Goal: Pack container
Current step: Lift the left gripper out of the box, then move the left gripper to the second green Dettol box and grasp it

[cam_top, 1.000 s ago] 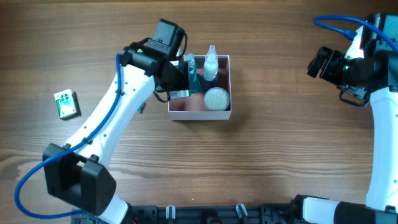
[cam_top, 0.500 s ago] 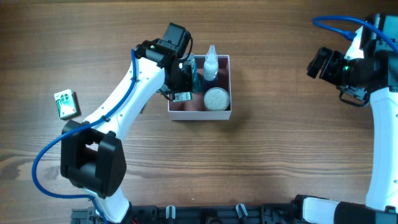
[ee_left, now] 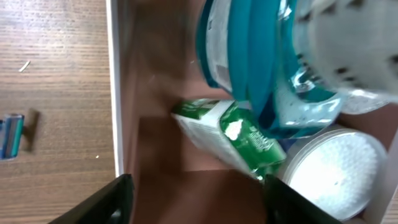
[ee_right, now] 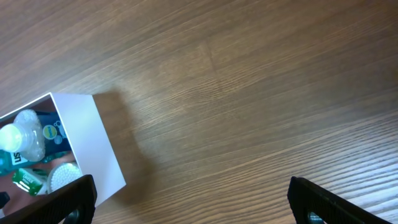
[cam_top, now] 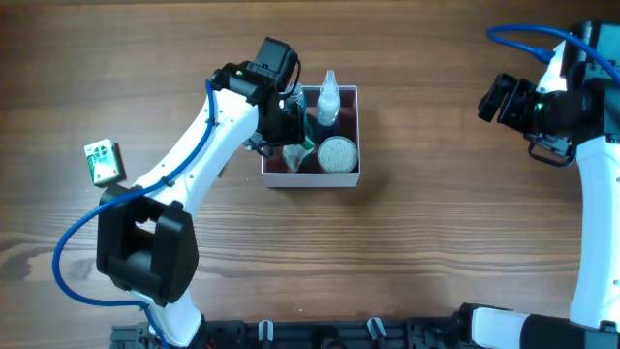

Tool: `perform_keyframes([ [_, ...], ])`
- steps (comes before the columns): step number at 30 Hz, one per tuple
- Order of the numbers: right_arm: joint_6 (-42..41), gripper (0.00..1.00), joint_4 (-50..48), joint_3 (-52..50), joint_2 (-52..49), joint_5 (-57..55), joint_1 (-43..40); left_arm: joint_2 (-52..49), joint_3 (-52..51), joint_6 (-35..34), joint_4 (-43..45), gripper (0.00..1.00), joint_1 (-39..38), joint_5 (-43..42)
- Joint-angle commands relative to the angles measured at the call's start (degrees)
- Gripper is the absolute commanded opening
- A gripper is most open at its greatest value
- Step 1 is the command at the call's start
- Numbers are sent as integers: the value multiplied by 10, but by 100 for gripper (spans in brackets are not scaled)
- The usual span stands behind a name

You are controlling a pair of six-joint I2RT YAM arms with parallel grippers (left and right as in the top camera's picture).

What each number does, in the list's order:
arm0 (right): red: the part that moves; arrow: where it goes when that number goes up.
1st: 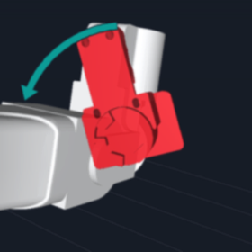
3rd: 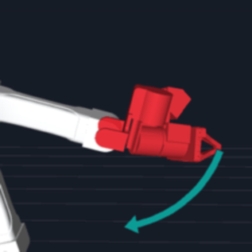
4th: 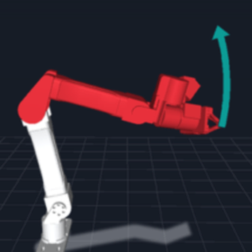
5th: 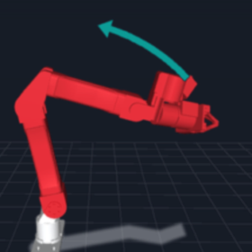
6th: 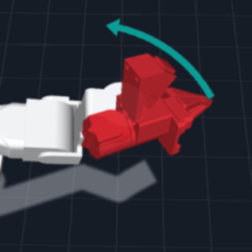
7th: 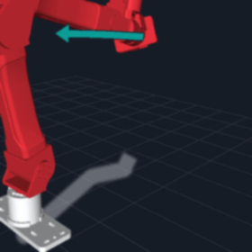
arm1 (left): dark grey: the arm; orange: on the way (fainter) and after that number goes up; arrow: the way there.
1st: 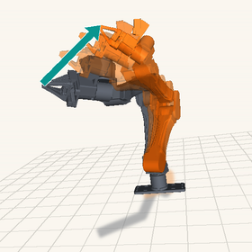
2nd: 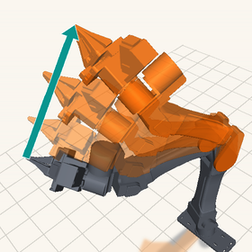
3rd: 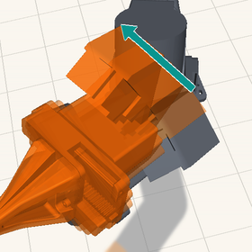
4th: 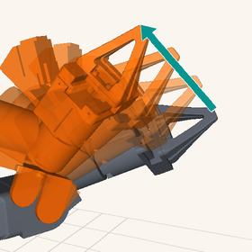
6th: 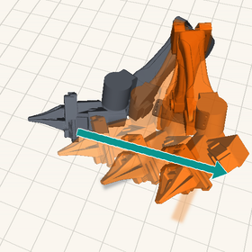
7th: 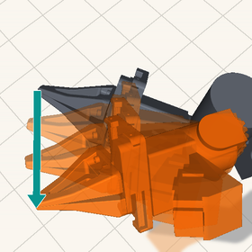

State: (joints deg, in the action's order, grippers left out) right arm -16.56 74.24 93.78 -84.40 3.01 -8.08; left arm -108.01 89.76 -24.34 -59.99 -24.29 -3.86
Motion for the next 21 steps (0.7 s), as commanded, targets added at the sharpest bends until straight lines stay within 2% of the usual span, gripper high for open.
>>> perform_keyframes([
  [1,7,100,0,-5,-6,5,-1,35,6,-2,-6,68,9,59],
  [4,10,100,0,-5,-6,5,-1,73,6,-7,-16,70,24,95],
  [9,12,100,-1,-5,-7,5,-1,153,6,-21,-46,72,105,130],
  [11,12,100,-1,-5,-6,5,-1,174,6,-21,-48,77,152,129],
  [13,12,100,-1,-5,-6,5,-1,182,6,-21,-52,87,201,127],
  [17,14,100,0,-5,-6,5,-1,170,0,-21,-59,96,300,108],
  [21,14,100,0,-5,-6,5,-1,134,-20,-20,-63,100,376,108],
])
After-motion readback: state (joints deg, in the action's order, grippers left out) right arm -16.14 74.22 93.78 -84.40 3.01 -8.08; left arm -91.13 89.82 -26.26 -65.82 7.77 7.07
